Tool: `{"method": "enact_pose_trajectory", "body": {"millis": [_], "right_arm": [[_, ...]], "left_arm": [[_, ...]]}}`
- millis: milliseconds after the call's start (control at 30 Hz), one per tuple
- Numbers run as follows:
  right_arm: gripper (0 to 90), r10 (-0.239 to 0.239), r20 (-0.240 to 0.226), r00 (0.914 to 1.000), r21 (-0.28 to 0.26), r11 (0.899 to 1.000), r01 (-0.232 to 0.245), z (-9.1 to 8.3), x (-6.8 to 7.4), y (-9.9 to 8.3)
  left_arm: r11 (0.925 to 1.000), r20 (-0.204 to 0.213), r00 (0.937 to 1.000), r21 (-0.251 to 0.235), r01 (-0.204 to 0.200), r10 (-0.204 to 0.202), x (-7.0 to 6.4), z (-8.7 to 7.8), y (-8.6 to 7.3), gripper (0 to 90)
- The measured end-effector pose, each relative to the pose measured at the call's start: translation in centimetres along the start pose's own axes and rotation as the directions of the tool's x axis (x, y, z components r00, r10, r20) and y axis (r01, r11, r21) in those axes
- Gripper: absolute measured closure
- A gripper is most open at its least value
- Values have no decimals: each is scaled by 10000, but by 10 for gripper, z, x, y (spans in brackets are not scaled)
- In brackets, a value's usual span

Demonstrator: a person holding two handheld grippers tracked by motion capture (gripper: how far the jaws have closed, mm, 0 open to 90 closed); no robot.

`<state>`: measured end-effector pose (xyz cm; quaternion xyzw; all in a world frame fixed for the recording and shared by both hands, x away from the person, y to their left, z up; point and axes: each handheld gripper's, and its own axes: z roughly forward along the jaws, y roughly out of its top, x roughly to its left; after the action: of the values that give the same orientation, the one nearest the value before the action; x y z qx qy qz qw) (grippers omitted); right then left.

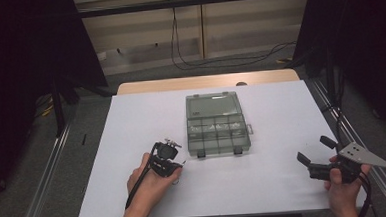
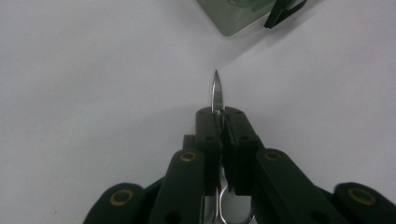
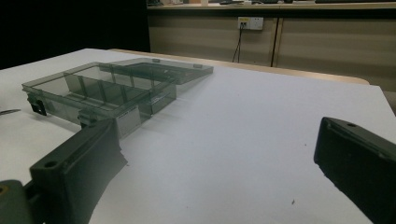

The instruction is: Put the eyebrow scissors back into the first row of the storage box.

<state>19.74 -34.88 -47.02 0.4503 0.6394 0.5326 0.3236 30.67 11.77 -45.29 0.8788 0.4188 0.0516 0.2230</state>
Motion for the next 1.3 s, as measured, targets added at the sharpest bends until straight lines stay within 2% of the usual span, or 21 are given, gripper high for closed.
{"method": "enact_pose_trajectory", "body": {"millis": [100,300,400,467,500,533,667,733,833,867,1067,1133,1167,1300], "right_arm": [[3,-82,-1,10000,-14,10000,82,1,0,0],[3,-28,55,10000,-5,10000,28,2,1,0],[3,-137,46,9999,19,9999,137,2,0,0],[3,-141,52,9999,67,9999,141,2,1,0],[3,-135,50,9999,77,9999,135,2,1,0],[4,-147,49,9999,68,9999,147,2,1,0],[5,-134,57,9999,87,9999,133,2,1,0],[5,-133,53,9999,89,9999,133,2,1,0],[6,-148,81,9999,73,9999,147,2,1,0],[6,-148,81,9999,73,9999,147,2,1,0],[6,-175,20,9998,87,9998,175,2,0,0],[6,-153,59,9999,72,9999,152,2,0,0],[6,-160,49,9999,69,9998,160,2,0,0],[6,-164,91,9998,67,9998,163,2,1,0]], "left_arm": [[9997,168,9998,226,-67,63,1,-1,2,855],[9994,216,9998,356,-47,40,0,-2,2,855],[9998,306,9995,205,23,-30,1,-2,2,857],[10000,604,9982,91,19,-25,3,-7,3,891],[9999,251,9997,142,-50,47,1,-7,3,900],[9996,163,9998,242,-132,128,1,-6,4,900],[9992,573,9983,389,96,-118,6,-5,3,896],[9983,543,9984,575,96,-128,7,-4,4,887],[9986,422,9991,519,47,-69,5,-2,2,889],[9994,382,9992,338,71,-84,4,-1,2,889],[9996,556,9983,245,135,-149,5,-3,0,896],[9997,587,9983,239,-38,24,7,-5,1,897],[9998,650,9979,176,67,-78,6,-6,1,897],[9999,757,9971,-54,-92,96,7,-13,3,897]]}}
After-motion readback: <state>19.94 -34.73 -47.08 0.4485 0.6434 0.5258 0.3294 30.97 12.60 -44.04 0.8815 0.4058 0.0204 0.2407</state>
